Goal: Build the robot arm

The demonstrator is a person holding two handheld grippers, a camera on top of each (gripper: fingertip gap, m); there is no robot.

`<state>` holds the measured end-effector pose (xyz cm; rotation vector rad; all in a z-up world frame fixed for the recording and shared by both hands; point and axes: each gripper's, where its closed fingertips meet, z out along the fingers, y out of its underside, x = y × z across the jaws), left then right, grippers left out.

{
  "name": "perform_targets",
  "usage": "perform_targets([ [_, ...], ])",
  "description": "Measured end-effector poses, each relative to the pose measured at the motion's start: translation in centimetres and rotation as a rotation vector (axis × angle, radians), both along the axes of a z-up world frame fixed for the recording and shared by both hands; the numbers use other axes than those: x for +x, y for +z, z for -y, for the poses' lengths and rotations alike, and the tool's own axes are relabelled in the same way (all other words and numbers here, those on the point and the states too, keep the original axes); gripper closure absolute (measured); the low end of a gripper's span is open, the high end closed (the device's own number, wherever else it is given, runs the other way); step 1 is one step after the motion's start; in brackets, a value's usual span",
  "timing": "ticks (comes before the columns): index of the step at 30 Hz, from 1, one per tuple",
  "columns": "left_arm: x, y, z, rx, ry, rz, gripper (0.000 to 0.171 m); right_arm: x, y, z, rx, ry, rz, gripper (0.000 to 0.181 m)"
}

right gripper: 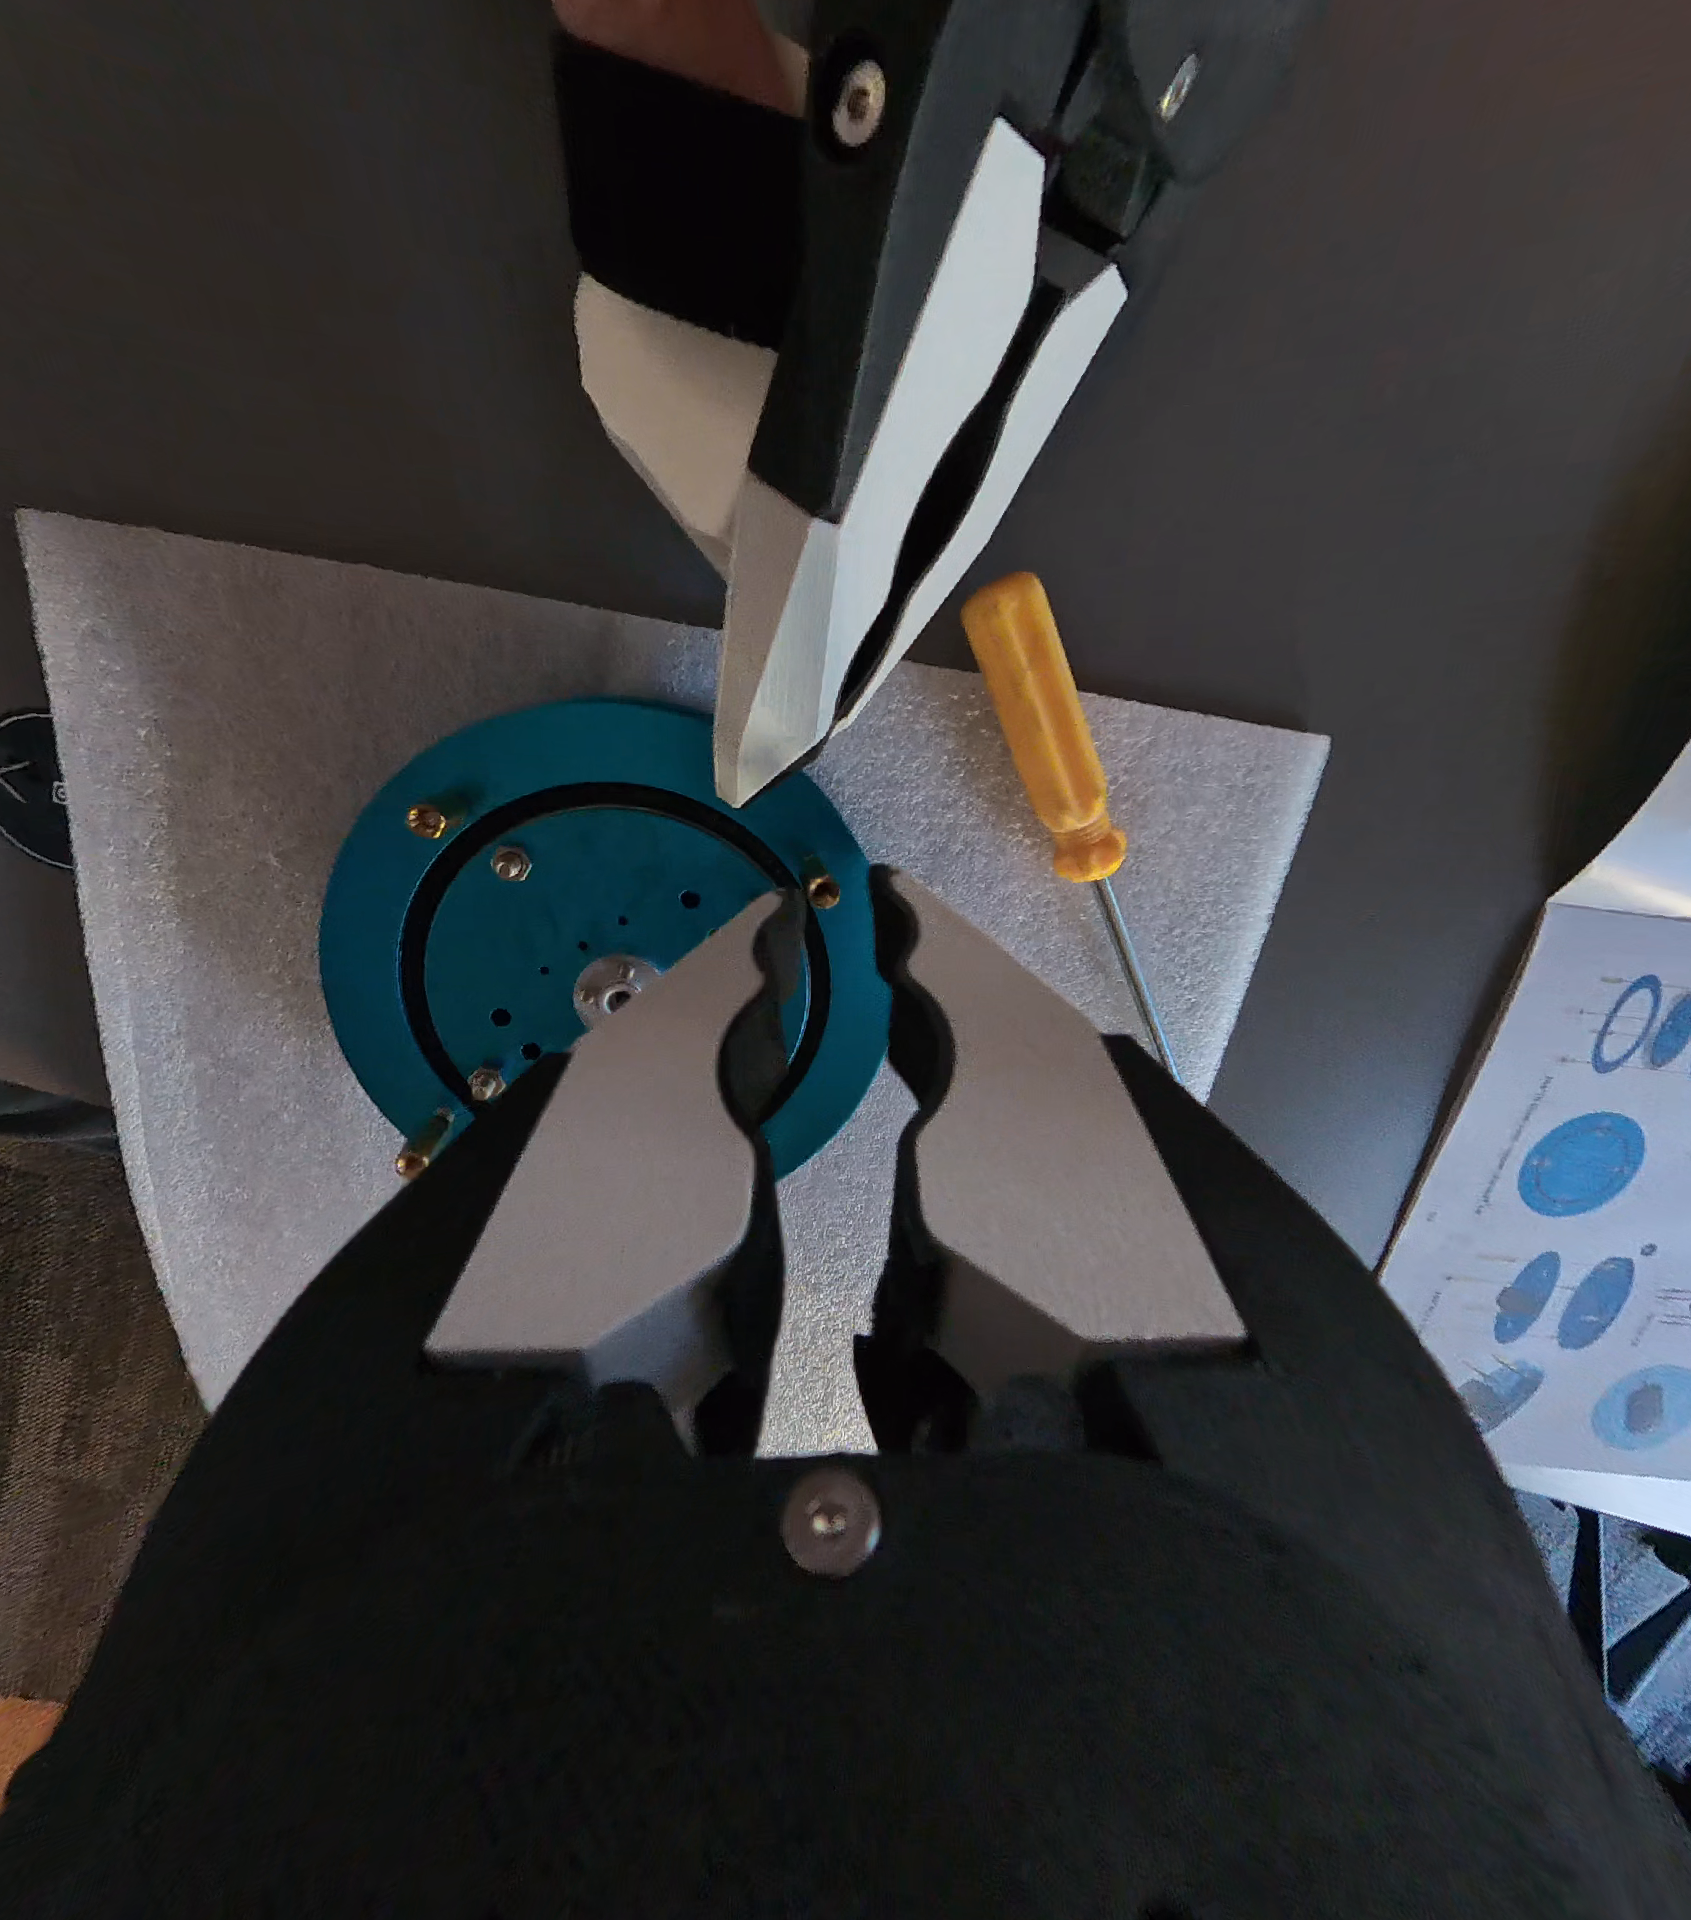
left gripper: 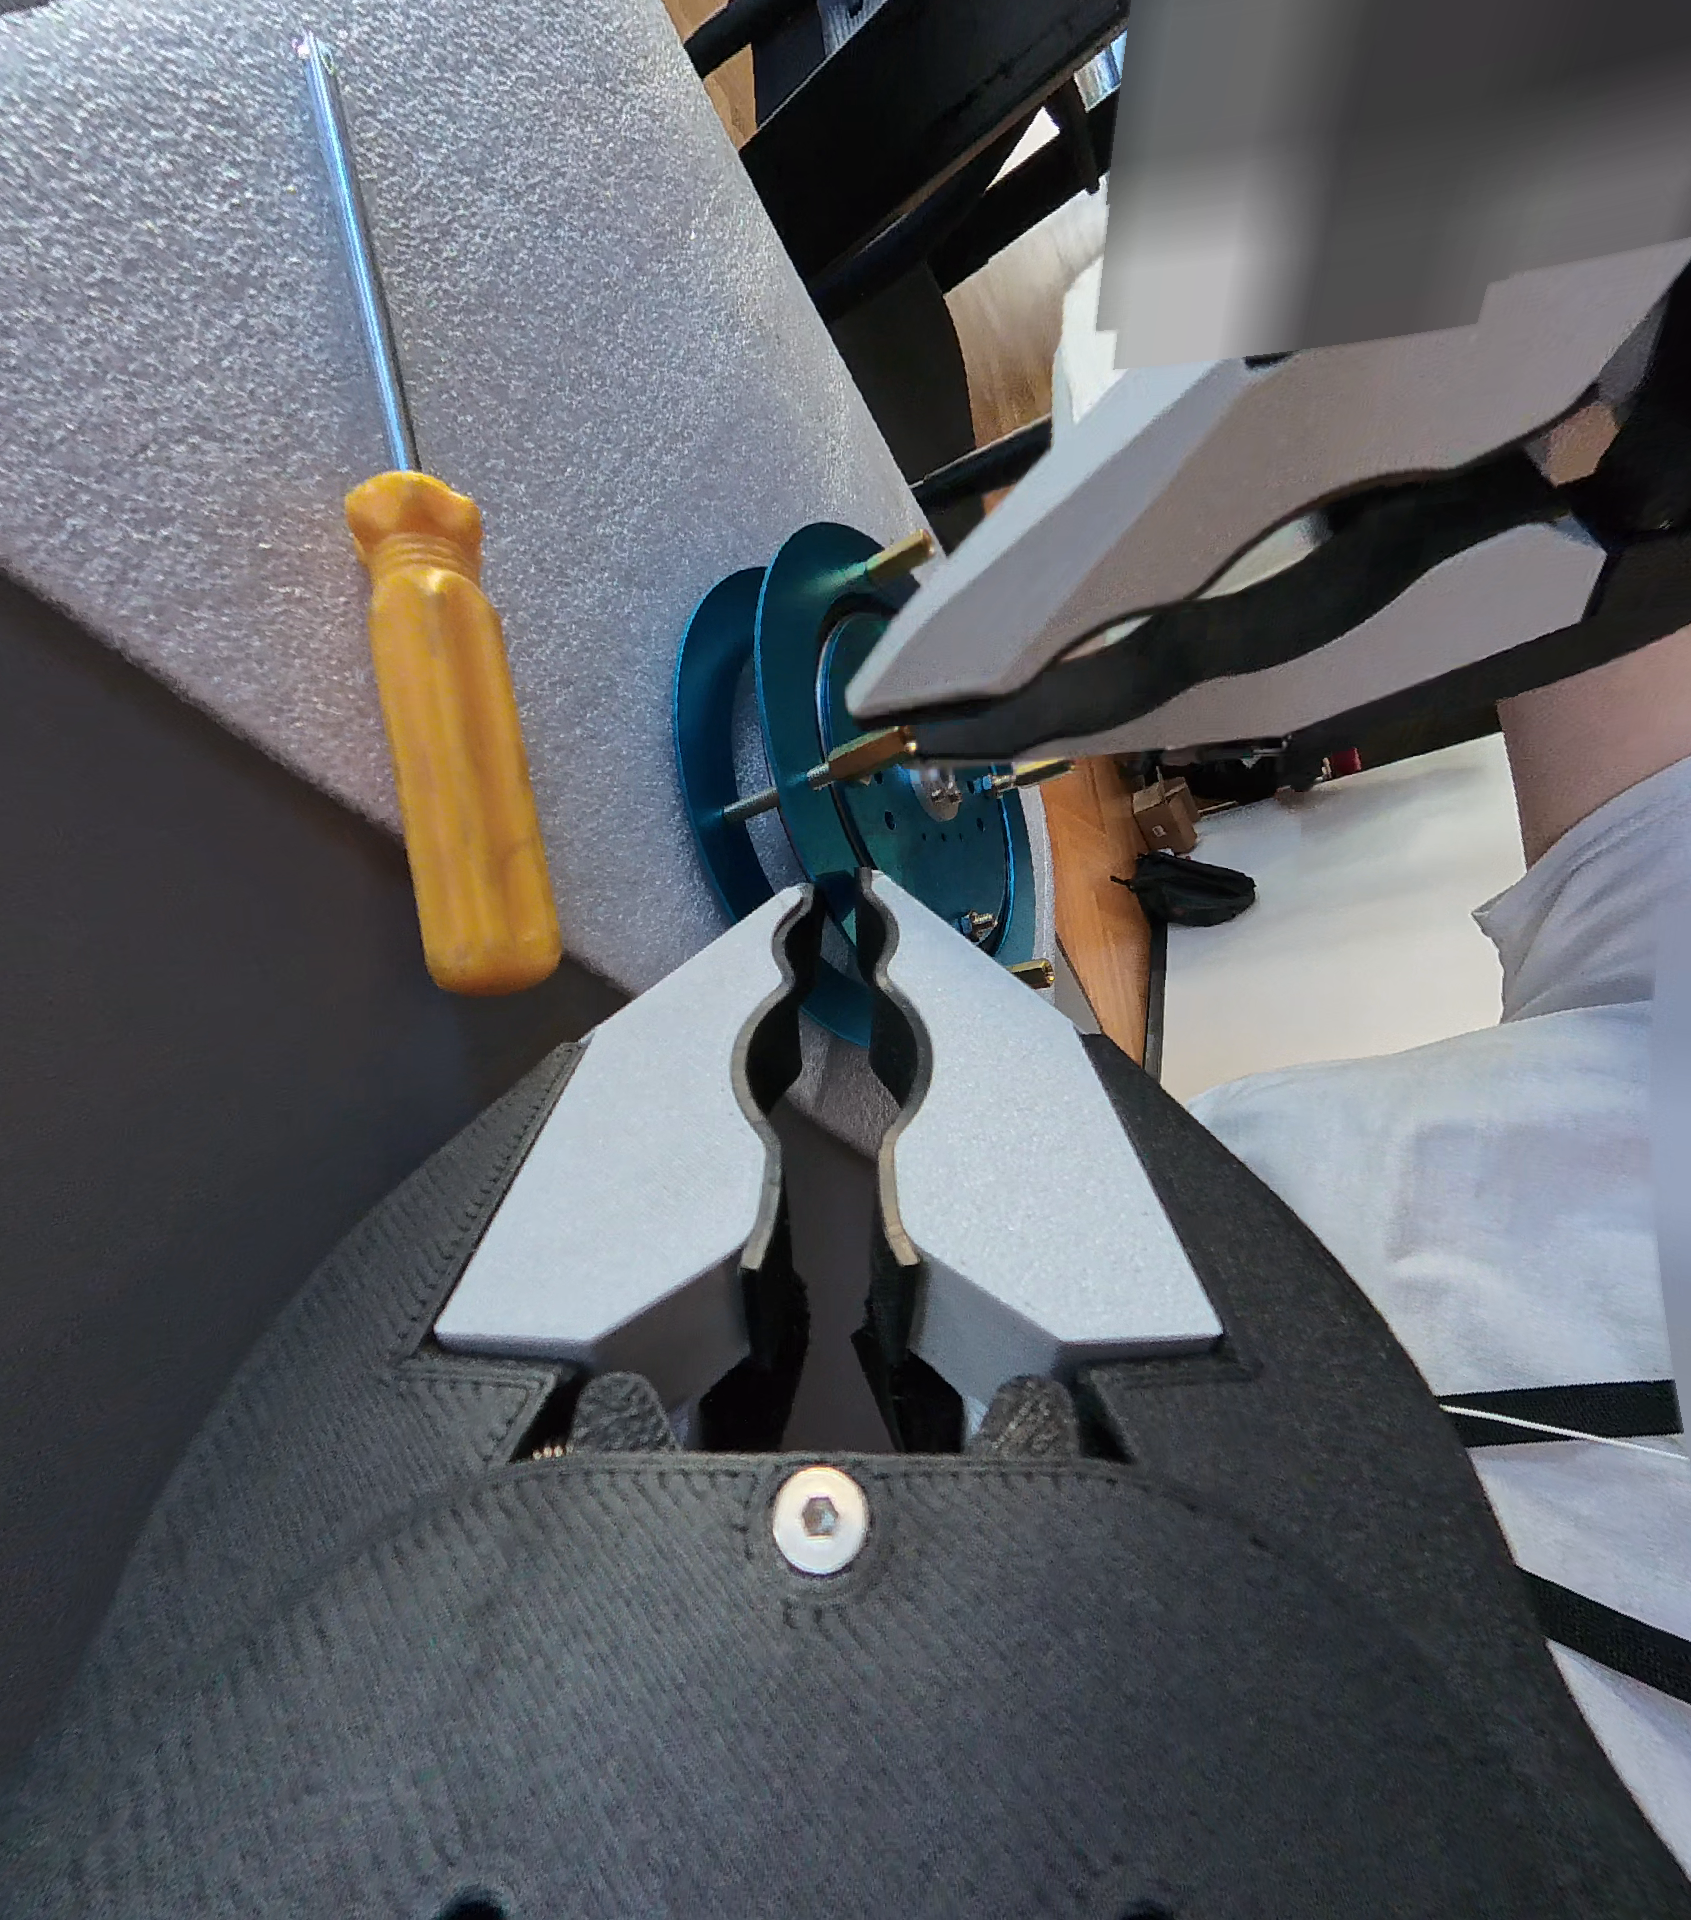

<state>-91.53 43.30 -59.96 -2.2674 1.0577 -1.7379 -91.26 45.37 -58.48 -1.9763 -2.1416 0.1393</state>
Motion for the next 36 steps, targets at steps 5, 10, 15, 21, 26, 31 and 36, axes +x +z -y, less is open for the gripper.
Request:
perform_targets([
  [5, 0.0, 0.0, -0.1, 0.006, 0.004, -0.003, 0.167, 0.1, -0.2, 0.1, -0.096, -0.203, 0.0, 0.177],
  [10, 0.1, 0.0, 0.0, 0.001, -0.002, 0.002, 0.168, 0.4, -0.1, 0.5, -0.265, -0.675, -0.041, 0.175],
  [15, 0.1, 0.0, 0.0, 0.002, 0.001, 0.001, 0.167, 0.5, 0.2, -0.3, -0.054, -0.254, -0.022, 0.16],
  [21, 0.0, -0.1, 0.0, 0.003, 0.0, -0.003, 0.168, 0.1, -0.6, 0.3, -0.024, -0.149, -0.024, 0.176],
  [26, 0.1, 0.0, -0.1, 0.006, 0.0, -0.001, 0.167, 0.6, -0.7, 0.4, -0.207, -0.71, -0.053, 0.176],
  [31, 0.0, 0.0, 0.0, 0.005, 0.0, -0.001, 0.167, 0.1, -0.4, 0.3, -0.163, -0.535, -0.056, 0.173],
  [36, 0.1, 0.1, 0.0, 0.013, 0.0, -0.002, 0.167, 0.1, -1.2, 0.2, -0.076, -0.323, -0.005, 0.175],
])
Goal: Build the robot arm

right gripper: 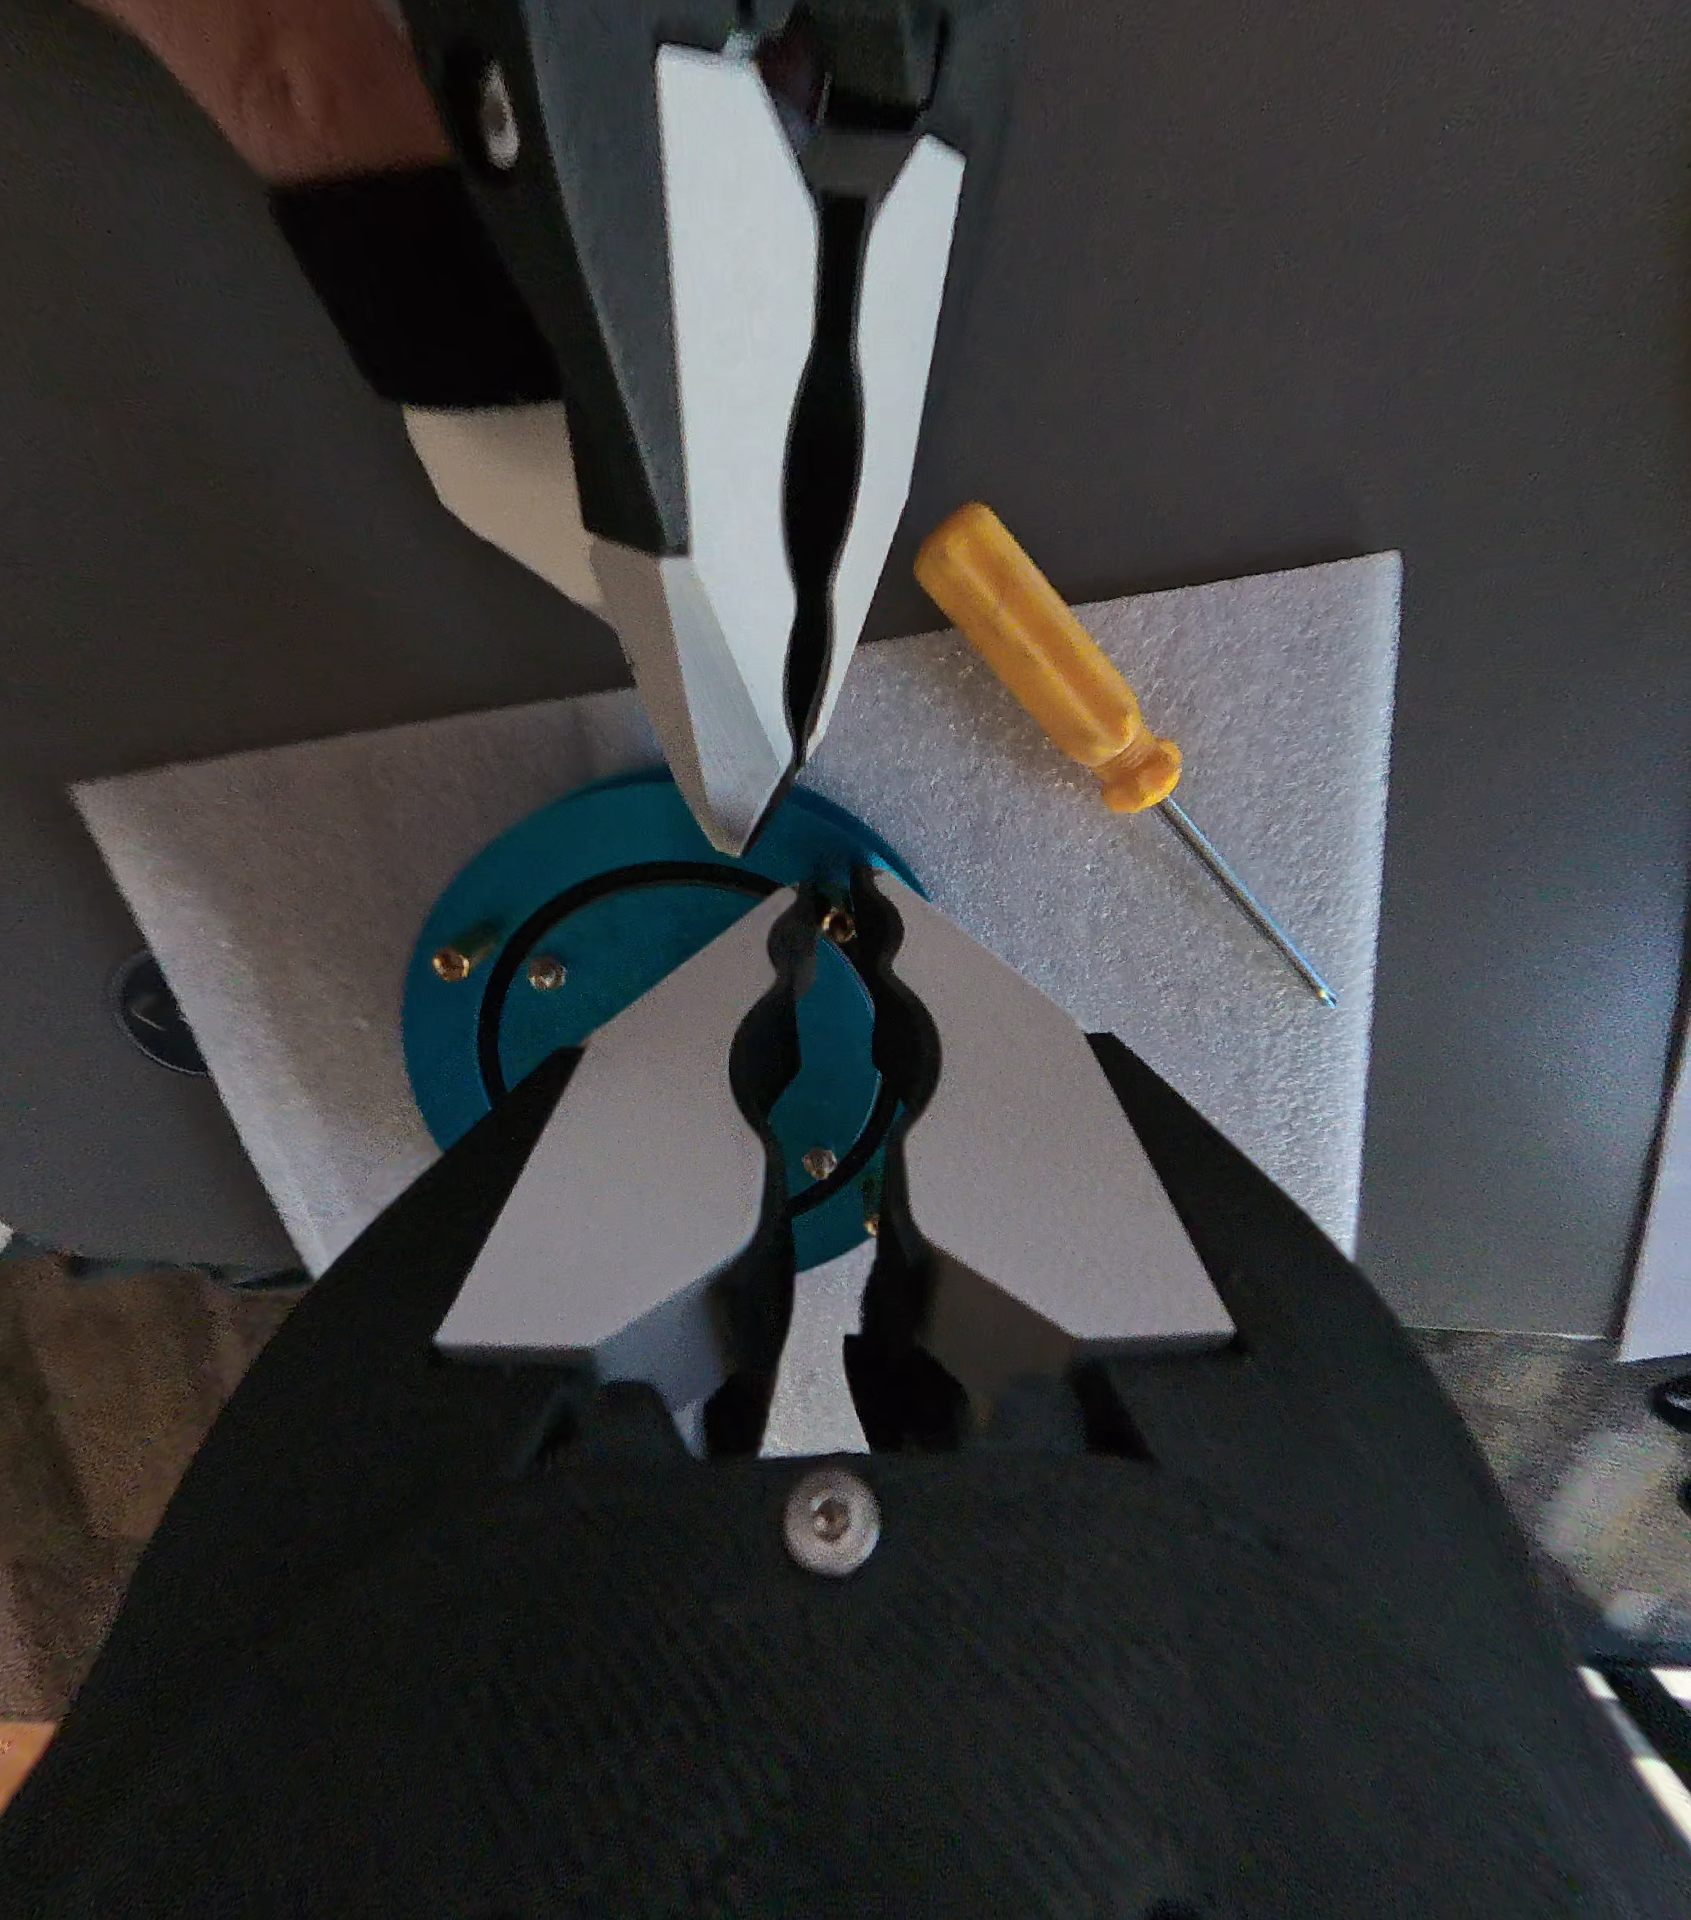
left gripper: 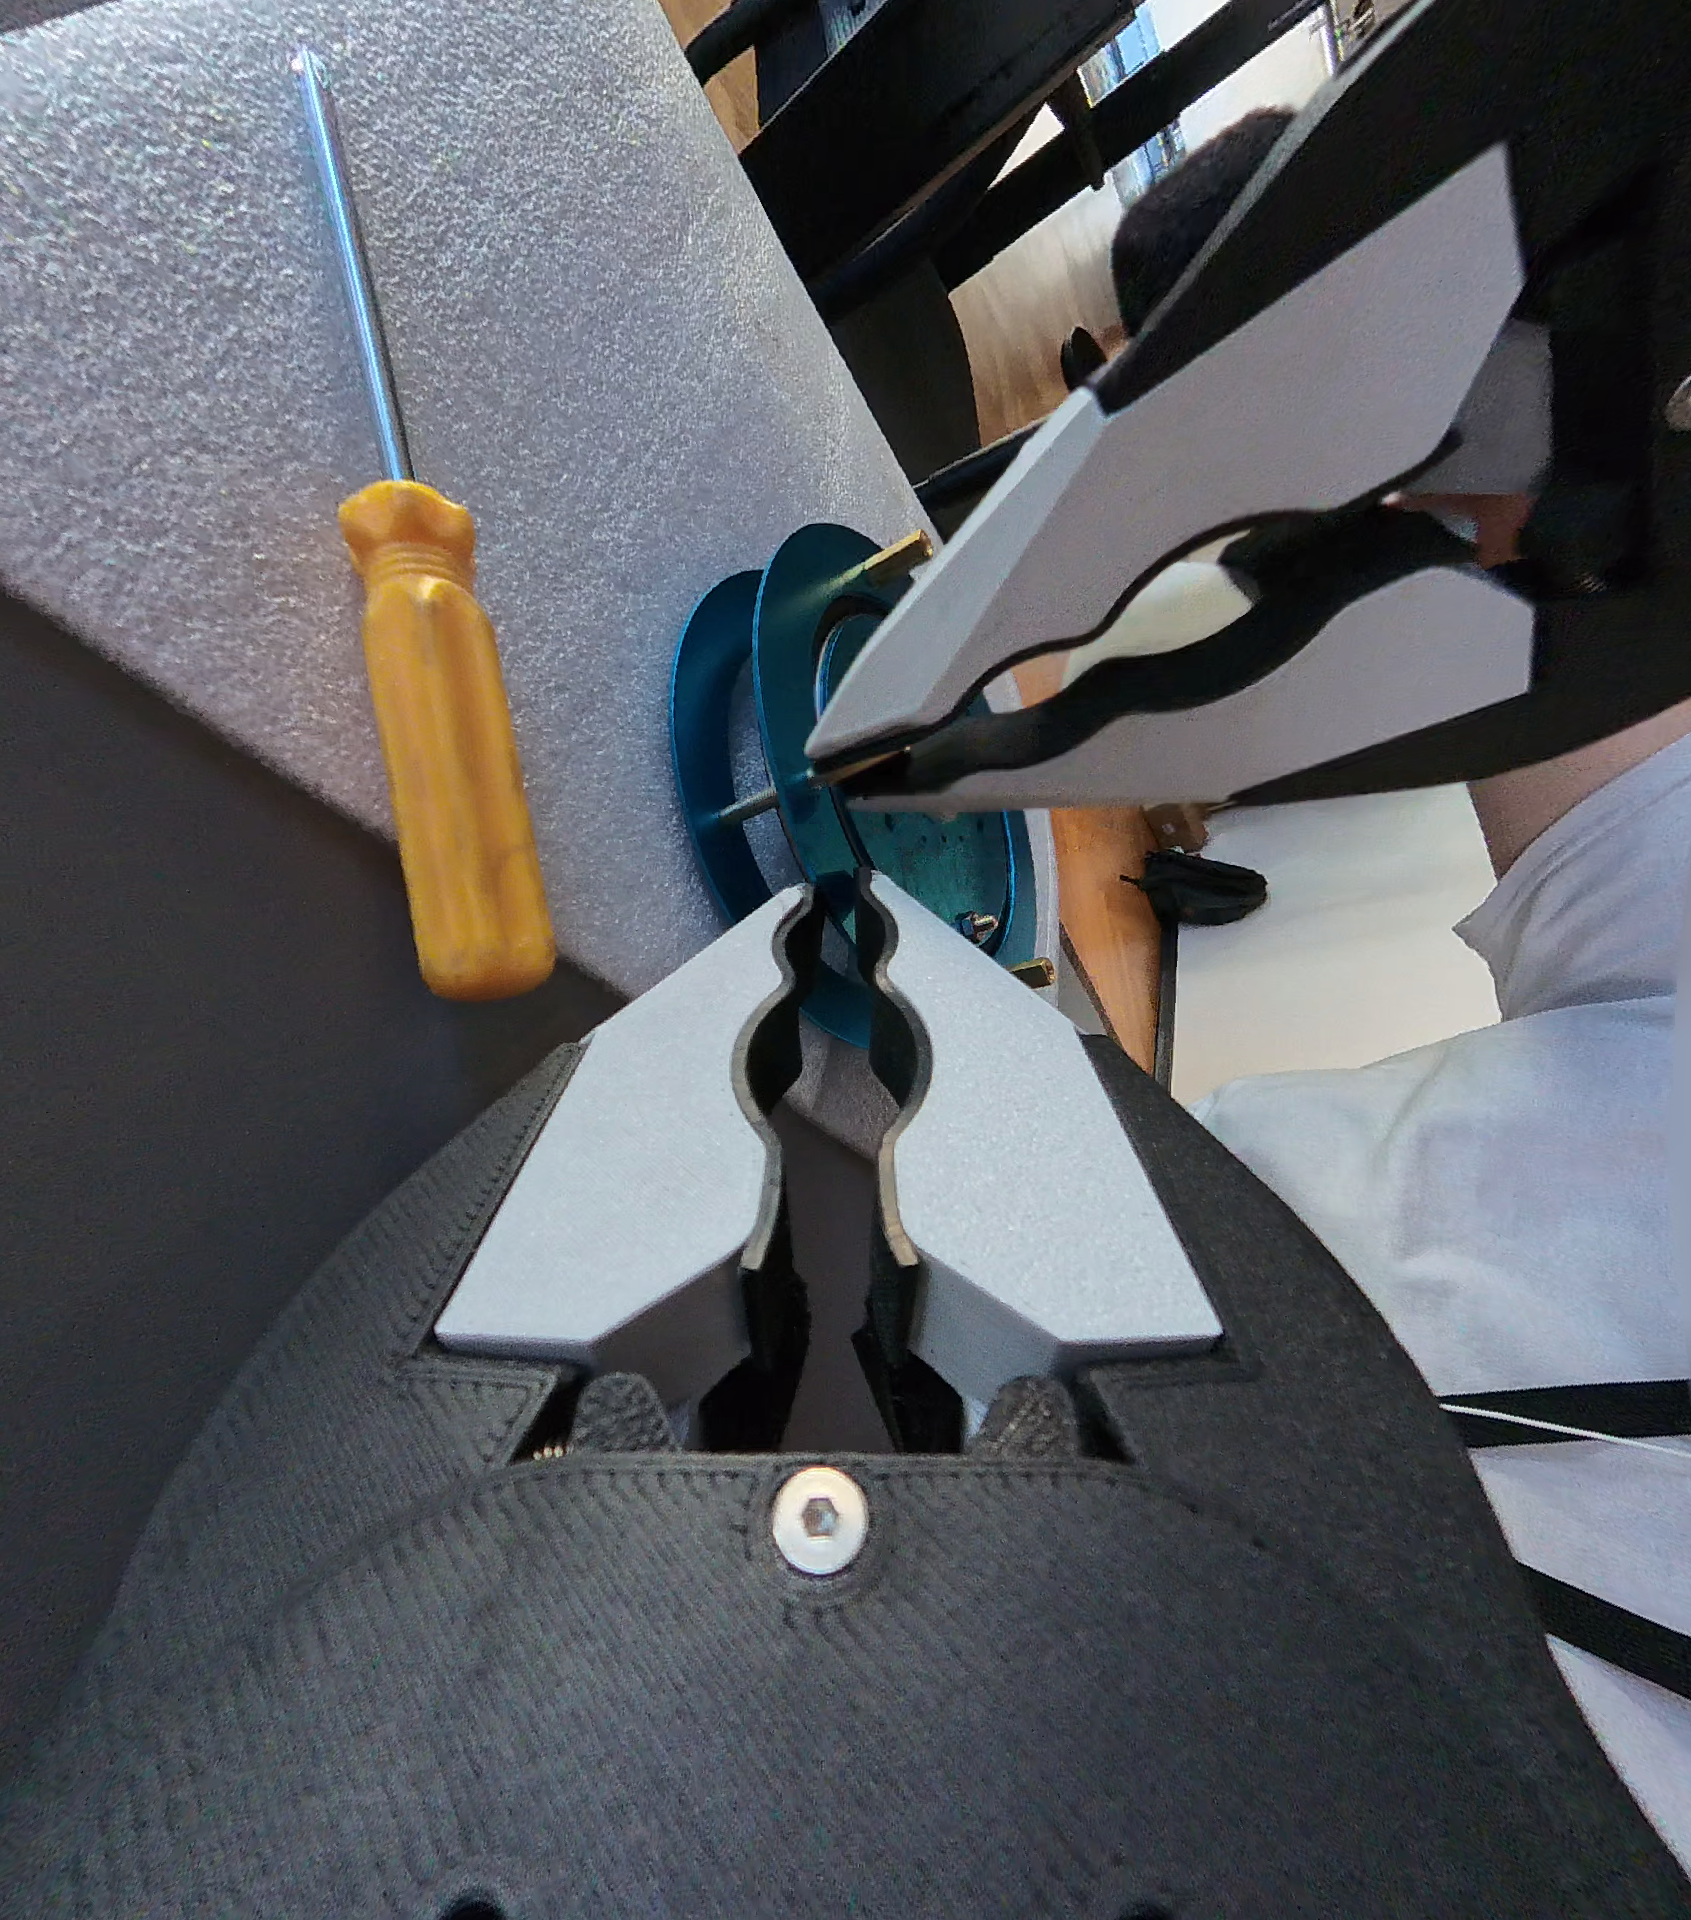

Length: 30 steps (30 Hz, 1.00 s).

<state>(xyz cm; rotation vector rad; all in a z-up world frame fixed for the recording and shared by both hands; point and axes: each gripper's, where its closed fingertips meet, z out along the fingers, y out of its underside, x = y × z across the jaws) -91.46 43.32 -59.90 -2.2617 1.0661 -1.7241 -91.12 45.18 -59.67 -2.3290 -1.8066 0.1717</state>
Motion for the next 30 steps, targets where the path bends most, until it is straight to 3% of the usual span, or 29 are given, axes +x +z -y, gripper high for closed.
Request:
perform_targets([
  [1, 0.0, 0.0, 0.0, 0.001, 0.0, -0.001, 0.167, 0.0, -0.1, 0.0, 0.006, -0.006, 0.003, 0.176],
  [5, 0.0, 0.0, -0.1, 0.005, 0.006, -0.003, 0.167, 0.1, -0.1, -0.2, -0.136, -0.394, -0.06, 0.175],
  [6, 0.0, 0.0, -0.1, 0.005, 0.003, -0.003, 0.167, 0.1, 0.0, -0.1, -0.152, -0.436, -0.078, 0.175],
  [9, 0.0, 0.0, 0.0, 0.004, 0.001, -0.005, 0.167, 0.1, 0.3, -0.4, -0.063, -0.34, -0.06, 0.173],
  [11, 0.0, 0.0, 0.0, -0.004, 0.001, -0.002, 0.167, 0.0, 0.6, -0.7, 0.02, -0.22, -0.033, 0.163],
  [16, -0.1, 0.0, 0.0, -0.001, 0.0, -0.002, 0.167, -0.1, -0.1, -0.1, 0.048, -0.053, 0.023, 0.175],
  [17, -0.1, 0.0, 0.0, 0.0, 0.001, -0.001, 0.167, 0.0, -0.1, -0.1, 0.036, -0.097, 0.025, 0.174],
  [20, -0.1, 0.0, -0.1, 0.001, 0.005, -0.002, 0.167, 0.1, -0.2, -0.2, -0.114, -0.433, -0.048, 0.175],
  [21, 0.0, 0.0, 0.0, -0.001, 0.003, 0.0, 0.167, 0.1, -0.2, -0.1, -0.156, -0.486, -0.074, 0.174],
  [25, -0.1, 0.0, 0.0, -0.004, 0.002, 0.0, 0.167, -0.5, 1.3, -0.3, -0.132, -0.358, -0.148, 0.172],
  [28, -0.1, 0.0, 0.0, -0.007, 0.0, 0.0, 0.167, -1.0, 2.6, -0.4, -0.051, -0.101, -0.175, 0.163],
  [30, -0.1, 0.0, 0.0, -0.005, 0.0, -0.001, 0.167, -0.1, 2.1, -0.5, 0.046, 0.071, -0.09, 0.163],
])
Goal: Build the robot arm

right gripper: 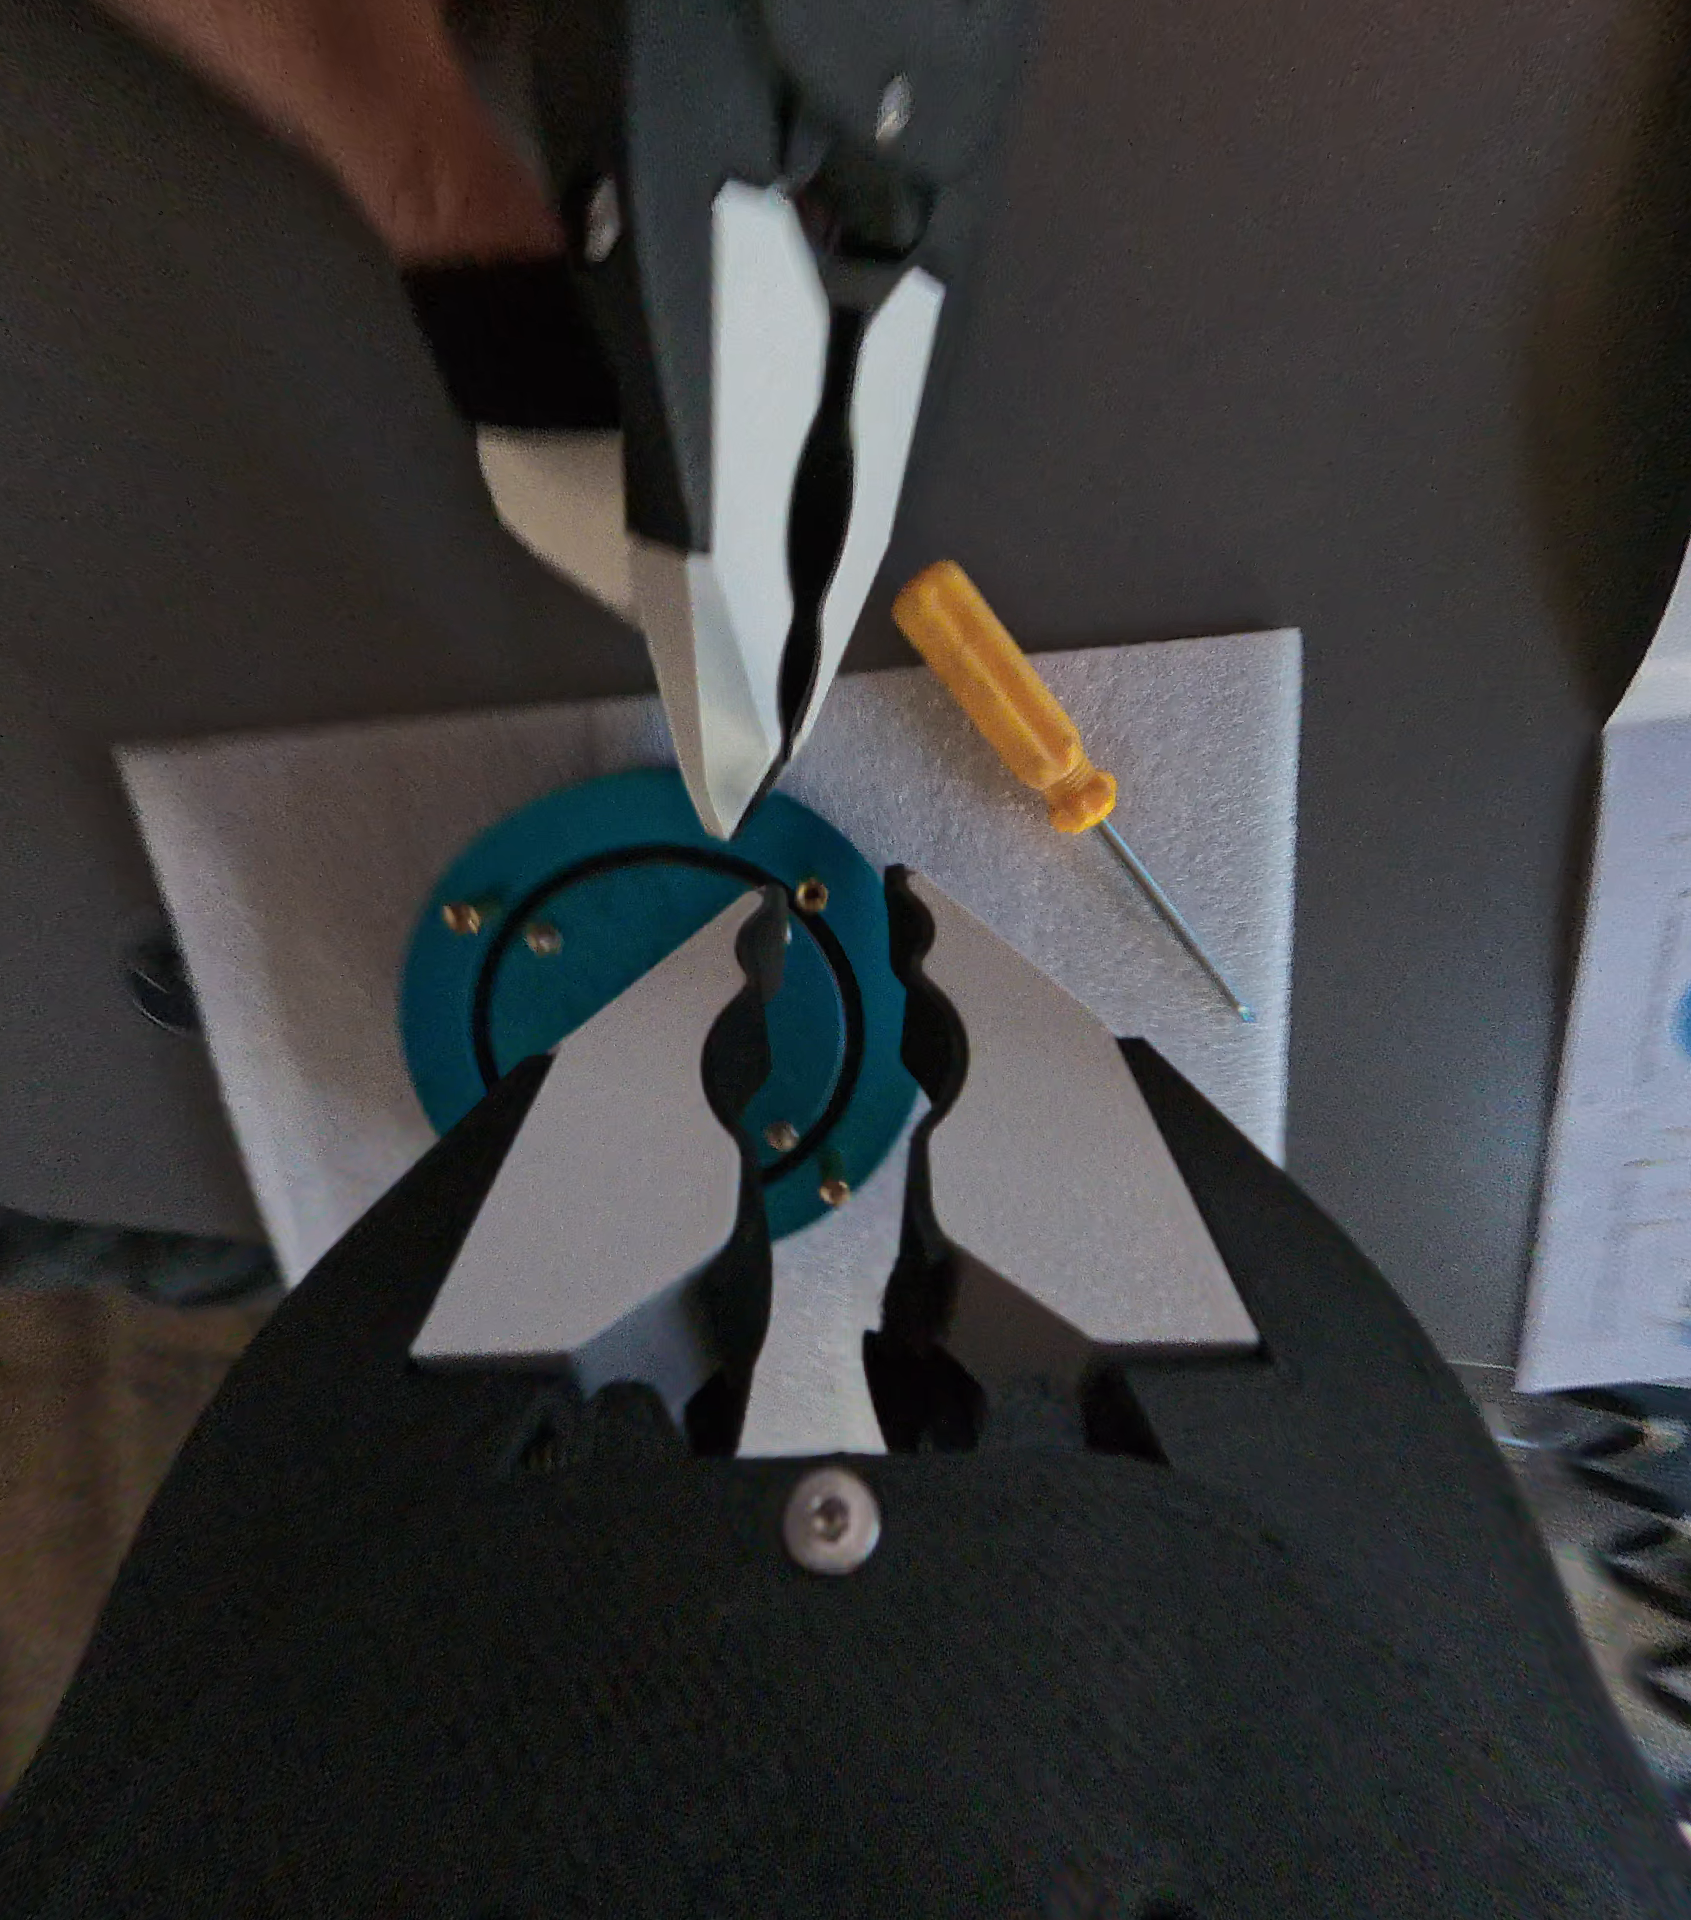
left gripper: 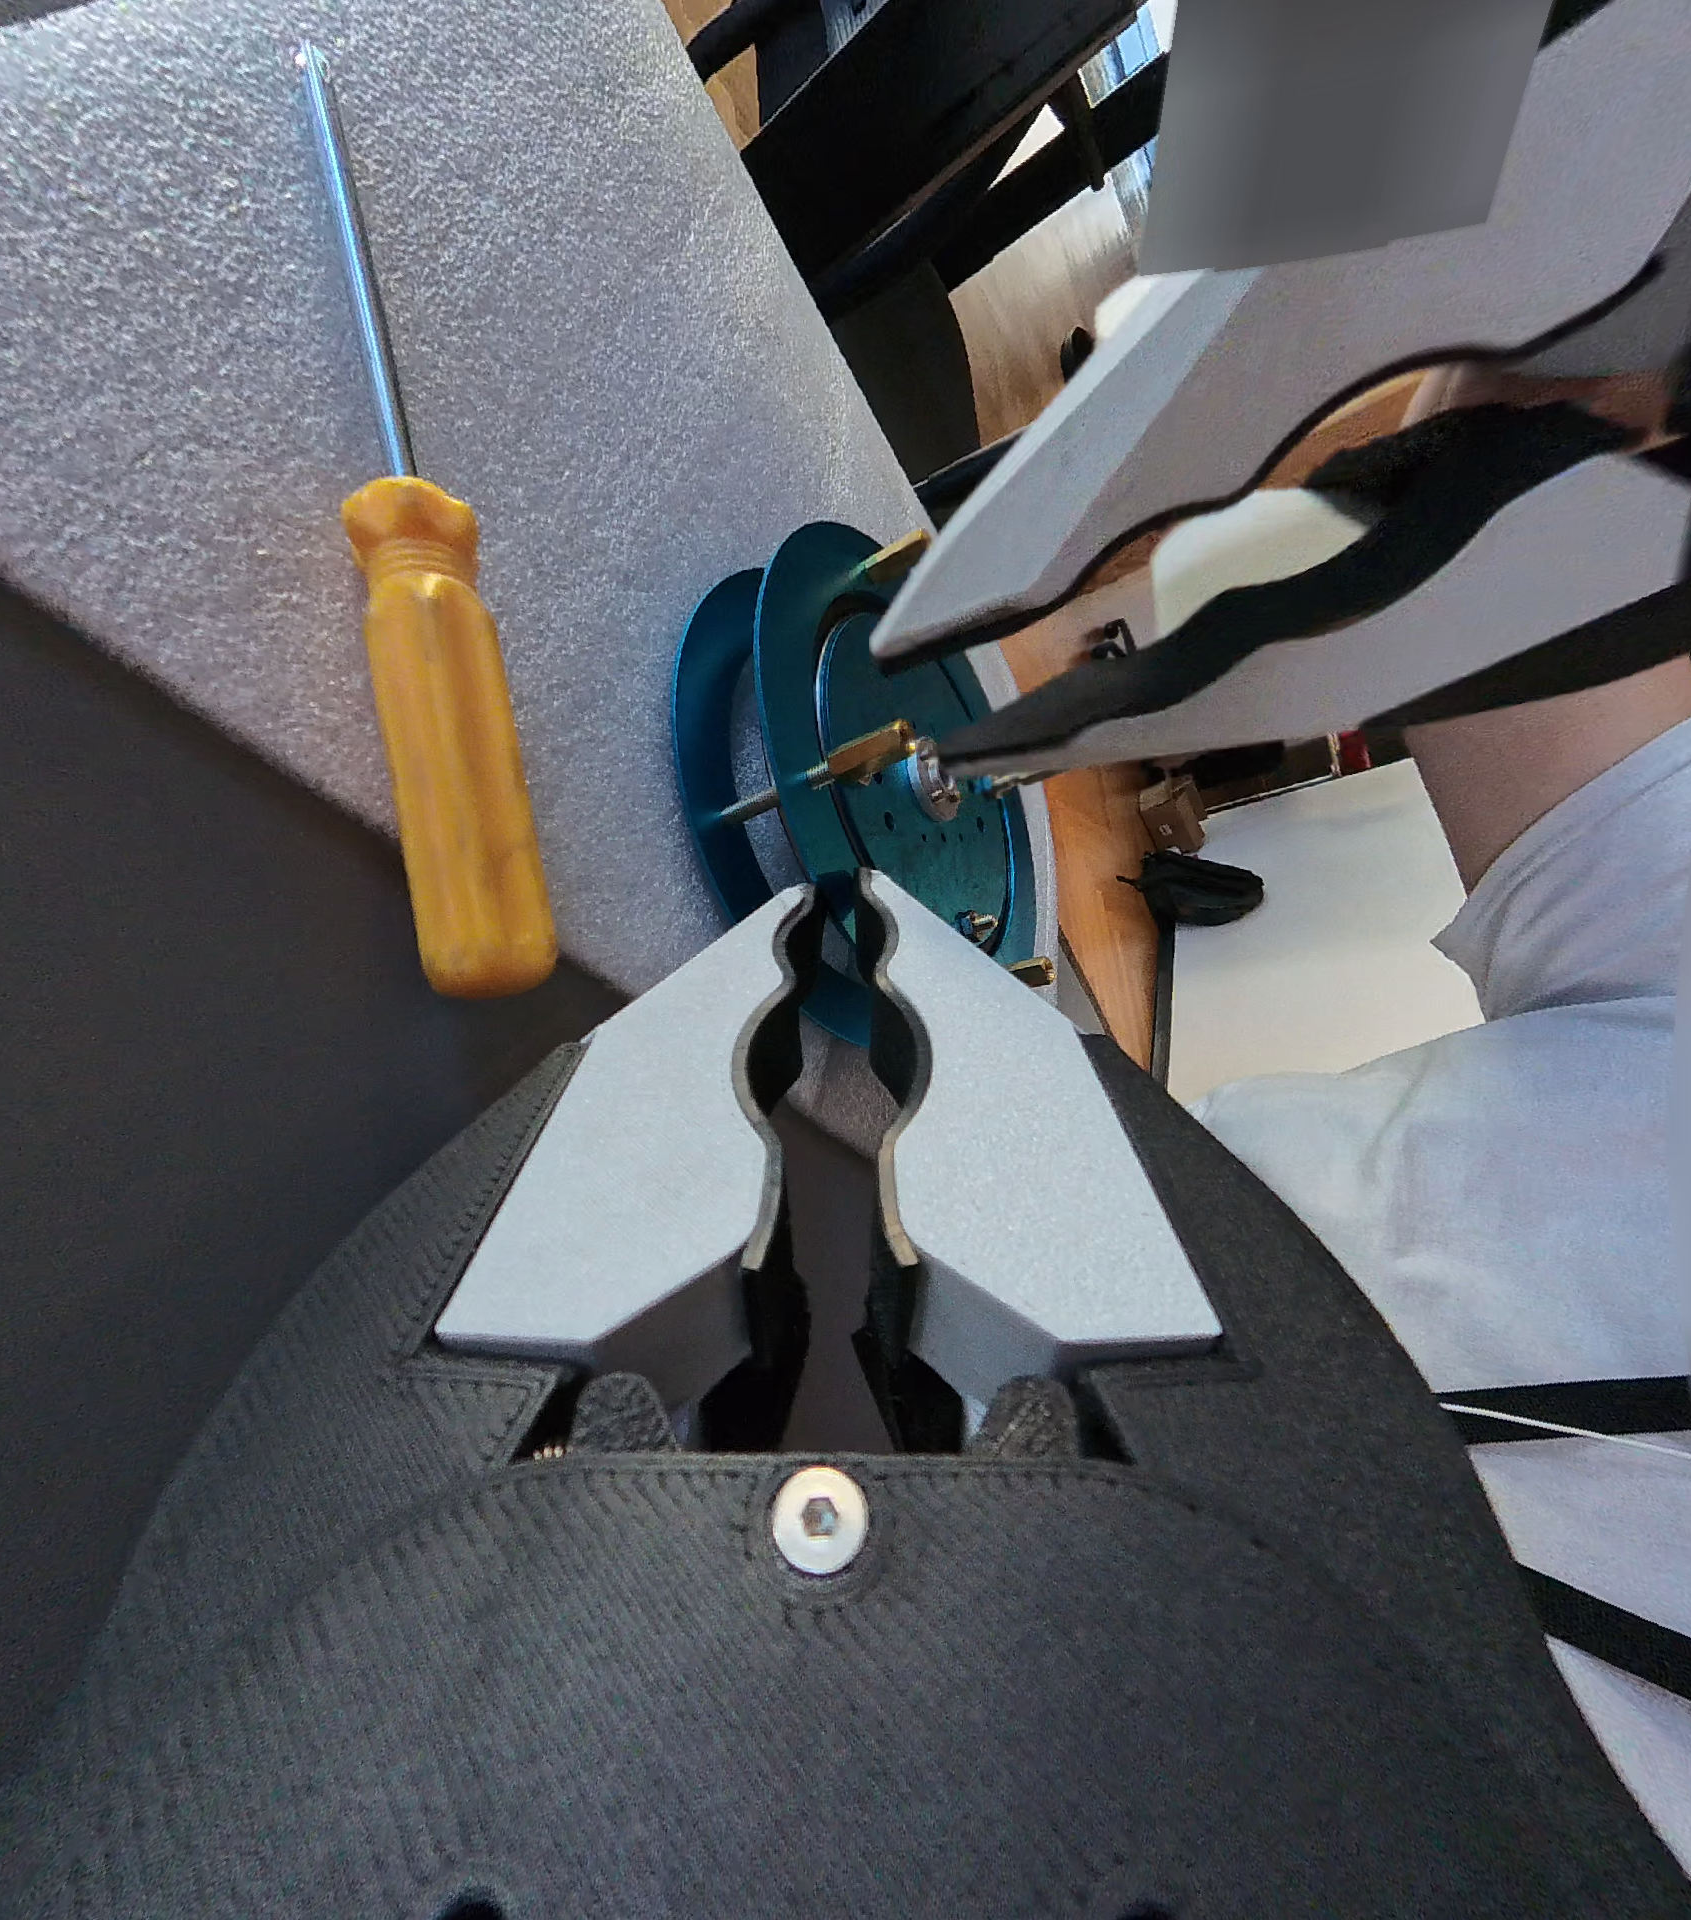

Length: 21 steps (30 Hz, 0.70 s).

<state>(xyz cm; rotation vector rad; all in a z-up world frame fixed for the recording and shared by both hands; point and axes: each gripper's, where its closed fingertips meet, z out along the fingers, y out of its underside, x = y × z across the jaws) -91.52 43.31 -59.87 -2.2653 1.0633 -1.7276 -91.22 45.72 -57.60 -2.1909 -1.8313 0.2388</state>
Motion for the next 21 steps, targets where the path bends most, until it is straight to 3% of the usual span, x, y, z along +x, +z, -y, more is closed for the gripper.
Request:
perform_targets([
  [2, 0.0, 0.0, 0.0, -0.002, 0.0, 0.001, 0.167, 0.6, -0.9, 0.2, 0.06, 0.117, 0.086, 0.164],
  [4, 0.0, 0.0, 0.0, -0.001, 0.001, 0.0, 0.167, 0.8, -1.7, 0.1, 0.08, 0.138, 0.119, 0.18],
  [11, 0.0, 0.0, 0.0, -0.001, -0.001, 0.0, 0.168, 0.9, -1.9, 0.9, -0.176, -0.217, 0.053, 0.181],
  [16, 0.0, 0.0, 0.0, -0.004, -0.001, 0.002, 0.168, 0.5, -0.8, 0.0, 0.033, 0.038, 0.02, 0.164],
  [21, 0.0, 0.0, -0.1, -0.006, 0.003, 0.003, 0.167, -0.1, -1.0, 0.4, 0.1, 0.179, 0.022, 0.176],
])
